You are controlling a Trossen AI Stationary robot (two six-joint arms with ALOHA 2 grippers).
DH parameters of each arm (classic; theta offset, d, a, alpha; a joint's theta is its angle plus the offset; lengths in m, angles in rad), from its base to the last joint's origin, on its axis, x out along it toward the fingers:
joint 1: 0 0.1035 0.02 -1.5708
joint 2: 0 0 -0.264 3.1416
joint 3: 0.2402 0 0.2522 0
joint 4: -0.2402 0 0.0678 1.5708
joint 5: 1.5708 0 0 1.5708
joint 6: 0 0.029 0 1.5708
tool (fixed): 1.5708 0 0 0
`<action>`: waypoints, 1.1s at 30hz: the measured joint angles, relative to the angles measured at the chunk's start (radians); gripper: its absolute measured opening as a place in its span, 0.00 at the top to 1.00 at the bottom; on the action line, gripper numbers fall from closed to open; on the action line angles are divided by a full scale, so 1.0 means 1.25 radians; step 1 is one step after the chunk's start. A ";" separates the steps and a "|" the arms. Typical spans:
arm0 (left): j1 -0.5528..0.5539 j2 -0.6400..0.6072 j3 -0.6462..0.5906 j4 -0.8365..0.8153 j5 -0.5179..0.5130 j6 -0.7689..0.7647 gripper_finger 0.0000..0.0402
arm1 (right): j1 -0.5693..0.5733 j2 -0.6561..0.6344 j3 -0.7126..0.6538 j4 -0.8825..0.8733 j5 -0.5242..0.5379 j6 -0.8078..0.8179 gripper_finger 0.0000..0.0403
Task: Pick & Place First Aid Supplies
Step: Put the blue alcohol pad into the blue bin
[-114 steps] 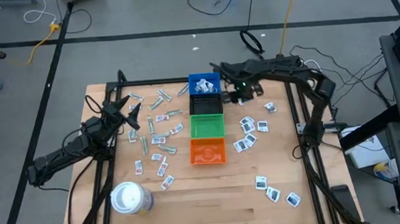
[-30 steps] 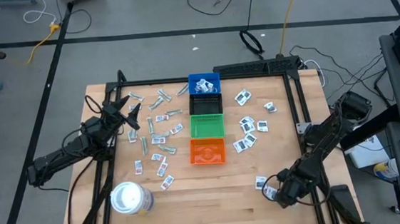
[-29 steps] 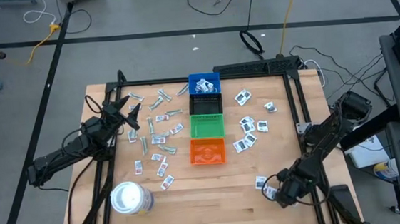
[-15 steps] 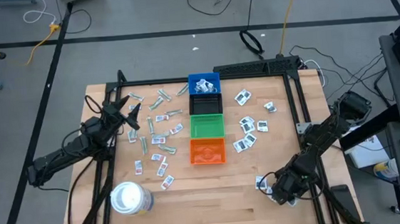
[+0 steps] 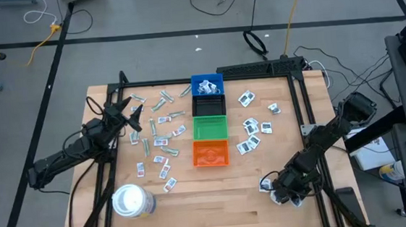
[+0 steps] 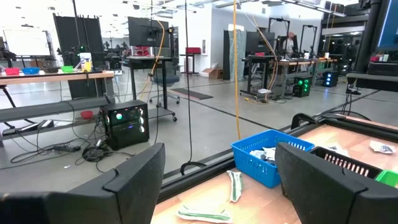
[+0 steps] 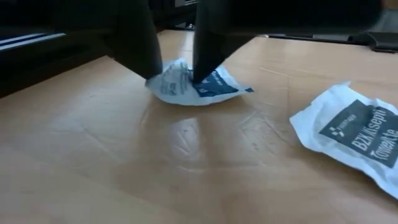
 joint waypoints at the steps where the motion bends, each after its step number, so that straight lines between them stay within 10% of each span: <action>1: 0.000 0.000 0.000 0.000 0.000 0.000 0.24 | 0.000 0.000 0.000 0.000 0.000 -0.001 0.85; 15: 0.000 0.000 0.000 0.000 0.000 0.000 0.24 | -0.003 0.000 0.039 -0.054 0.055 -0.090 0.99; 33: 0.000 0.000 0.000 0.000 0.000 0.000 0.24 | -0.253 -0.027 0.317 -0.658 0.267 -0.652 1.00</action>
